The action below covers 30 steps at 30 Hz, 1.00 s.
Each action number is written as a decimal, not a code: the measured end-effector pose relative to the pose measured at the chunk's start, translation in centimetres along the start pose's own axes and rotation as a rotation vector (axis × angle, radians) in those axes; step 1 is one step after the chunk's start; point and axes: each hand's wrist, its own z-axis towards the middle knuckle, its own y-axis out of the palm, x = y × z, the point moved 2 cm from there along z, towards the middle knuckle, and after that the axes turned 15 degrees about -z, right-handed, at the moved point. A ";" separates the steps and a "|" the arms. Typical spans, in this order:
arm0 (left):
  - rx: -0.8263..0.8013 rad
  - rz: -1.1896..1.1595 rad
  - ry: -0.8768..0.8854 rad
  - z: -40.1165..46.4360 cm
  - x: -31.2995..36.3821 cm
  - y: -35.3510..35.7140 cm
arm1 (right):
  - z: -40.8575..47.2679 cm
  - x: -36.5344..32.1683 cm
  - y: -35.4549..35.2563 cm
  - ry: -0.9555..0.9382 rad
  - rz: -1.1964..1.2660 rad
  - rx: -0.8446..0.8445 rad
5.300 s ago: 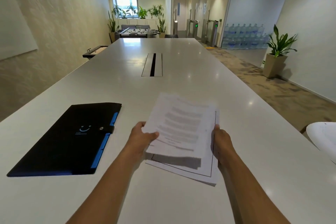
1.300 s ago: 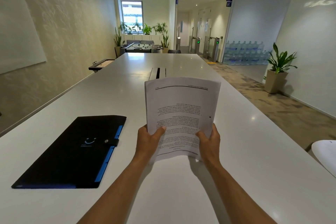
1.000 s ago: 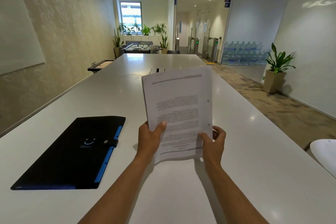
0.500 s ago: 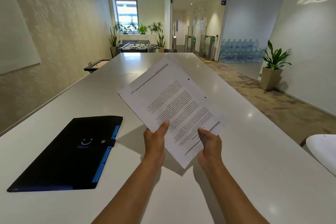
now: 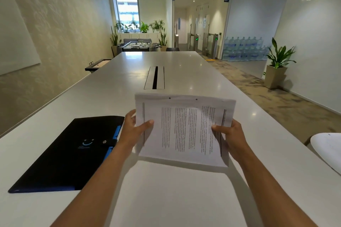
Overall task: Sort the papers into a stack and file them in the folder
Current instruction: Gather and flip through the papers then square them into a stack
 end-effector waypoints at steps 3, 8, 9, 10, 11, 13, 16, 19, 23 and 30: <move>-0.136 -0.100 -0.004 -0.8 0.1 0.2 | 0.2 -0.1 0.1 -0.035 -0.048 -0.040; -0.022 0.000 0.175 -1.1 1.4 1.0 | 0.5 -0.7 0.5 -0.090 -0.058 0.035; 0.002 0.006 0.229 -1.1 1.7 1.2 | 0.6 -1.0 0.6 -0.110 -0.039 0.056; 0.028 0.001 0.279 -1.1 2.0 1.3 | 0.7 -1.3 0.7 -0.129 -0.021 0.074; 0.051 -0.011 0.320 -1.2 2.2 1.4 | 0.7 -1.5 0.9 -0.146 -0.004 0.088; 0.082 -0.021 0.370 -1.4 2.3 1.5 | 0.6 -1.6 1.4 -0.173 0.012 0.096; 0.098 0.026 0.350 -1.9 1.1 1.1 | 0.2 -0.6 2.0 -0.174 -0.043 0.078; 0.118 0.008 0.316 -2.2 0.0 0.5 | -0.1 0.5 2.5 -0.158 -0.050 0.047; 0.121 0.032 0.310 -2.3 -0.1 1.0 | 0.0 0.6 3.4 -0.132 -0.084 0.072; 0.143 0.006 0.270 -2.6 -1.3 1.3 | -0.6 2.5 4.0 -0.084 -0.063 0.143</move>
